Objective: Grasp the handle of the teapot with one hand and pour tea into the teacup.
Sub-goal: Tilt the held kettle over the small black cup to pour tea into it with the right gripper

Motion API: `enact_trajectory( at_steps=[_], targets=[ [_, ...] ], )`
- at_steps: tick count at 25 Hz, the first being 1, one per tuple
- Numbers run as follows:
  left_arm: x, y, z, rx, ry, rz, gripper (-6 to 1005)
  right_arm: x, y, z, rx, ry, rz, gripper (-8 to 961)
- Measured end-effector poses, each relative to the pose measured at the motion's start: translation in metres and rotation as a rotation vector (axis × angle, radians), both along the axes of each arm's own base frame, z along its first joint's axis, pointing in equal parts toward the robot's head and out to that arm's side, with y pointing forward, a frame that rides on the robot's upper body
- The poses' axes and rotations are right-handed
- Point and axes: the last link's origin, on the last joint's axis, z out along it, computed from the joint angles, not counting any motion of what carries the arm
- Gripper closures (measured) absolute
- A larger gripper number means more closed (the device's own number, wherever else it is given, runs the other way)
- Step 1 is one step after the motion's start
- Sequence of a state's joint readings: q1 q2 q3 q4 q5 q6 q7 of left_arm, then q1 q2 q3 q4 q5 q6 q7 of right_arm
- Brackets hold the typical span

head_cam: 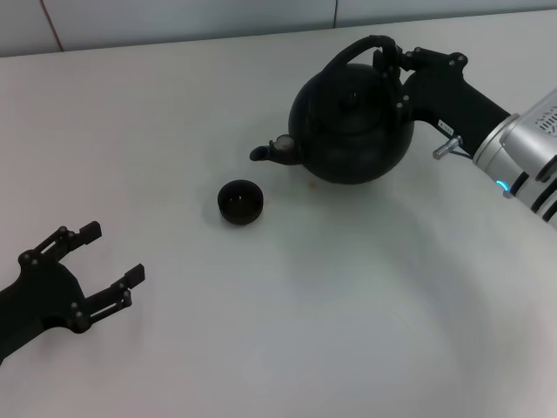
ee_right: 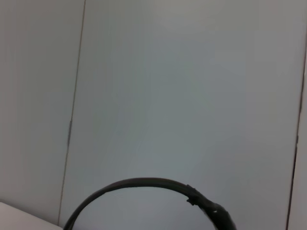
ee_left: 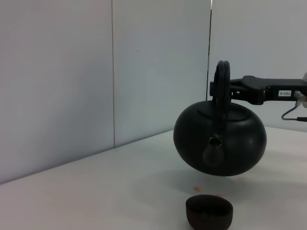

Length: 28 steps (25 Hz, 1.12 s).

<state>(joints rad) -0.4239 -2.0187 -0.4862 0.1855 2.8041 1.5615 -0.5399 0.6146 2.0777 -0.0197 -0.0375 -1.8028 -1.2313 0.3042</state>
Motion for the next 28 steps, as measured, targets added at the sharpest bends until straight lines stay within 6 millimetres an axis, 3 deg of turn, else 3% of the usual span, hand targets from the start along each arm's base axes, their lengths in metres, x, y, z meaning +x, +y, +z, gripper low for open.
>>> enact_trajectory(
  at_steps=[28],
  targets=[
    [0.003, 0.007, -0.001, 0.002, 0.006, -0.006, 140, -0.014, 0.016, 0.004, -0.003, -0.155, 0.112, 854]
  ],
)
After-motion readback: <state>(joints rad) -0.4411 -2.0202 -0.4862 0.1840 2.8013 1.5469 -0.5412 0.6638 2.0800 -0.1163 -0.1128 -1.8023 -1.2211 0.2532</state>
